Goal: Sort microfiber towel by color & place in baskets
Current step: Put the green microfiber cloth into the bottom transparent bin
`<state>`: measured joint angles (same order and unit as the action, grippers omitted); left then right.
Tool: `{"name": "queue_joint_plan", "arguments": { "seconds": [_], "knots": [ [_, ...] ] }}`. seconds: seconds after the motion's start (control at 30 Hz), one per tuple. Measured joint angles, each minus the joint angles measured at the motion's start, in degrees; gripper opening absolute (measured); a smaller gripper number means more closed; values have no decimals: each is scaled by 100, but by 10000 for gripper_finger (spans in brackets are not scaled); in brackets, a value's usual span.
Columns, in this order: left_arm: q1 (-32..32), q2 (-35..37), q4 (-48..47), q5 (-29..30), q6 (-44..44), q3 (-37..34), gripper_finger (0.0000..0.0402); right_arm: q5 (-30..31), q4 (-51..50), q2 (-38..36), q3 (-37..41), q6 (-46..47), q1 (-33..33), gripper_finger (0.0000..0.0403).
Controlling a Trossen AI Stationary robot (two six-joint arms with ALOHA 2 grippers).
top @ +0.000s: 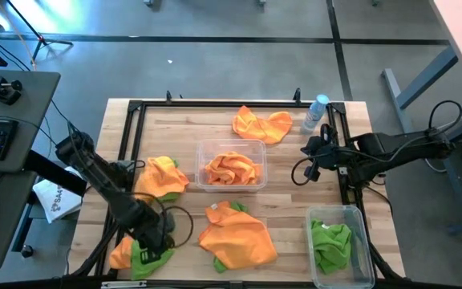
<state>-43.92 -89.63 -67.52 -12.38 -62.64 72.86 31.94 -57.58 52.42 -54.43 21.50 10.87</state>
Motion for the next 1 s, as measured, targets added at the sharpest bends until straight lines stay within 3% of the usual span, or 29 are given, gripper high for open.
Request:
{"name": "queue_joint_plan", "arguments": {
  "seconds": [0.4, 0.8, 1.0],
  "knots": [
    [-485, -542, 653, -236, -21, 0, 48, 0, 0, 2, 0, 48, -2, 0],
    [-805, -1363, 564, -243, -165, 0, 46, 0, 2, 2, -2, 50, 0, 0],
    [-822, -1650, 604, -264, -324, 0, 5, 0, 2, 2, -2, 50, 0, 0]
  ]
}}
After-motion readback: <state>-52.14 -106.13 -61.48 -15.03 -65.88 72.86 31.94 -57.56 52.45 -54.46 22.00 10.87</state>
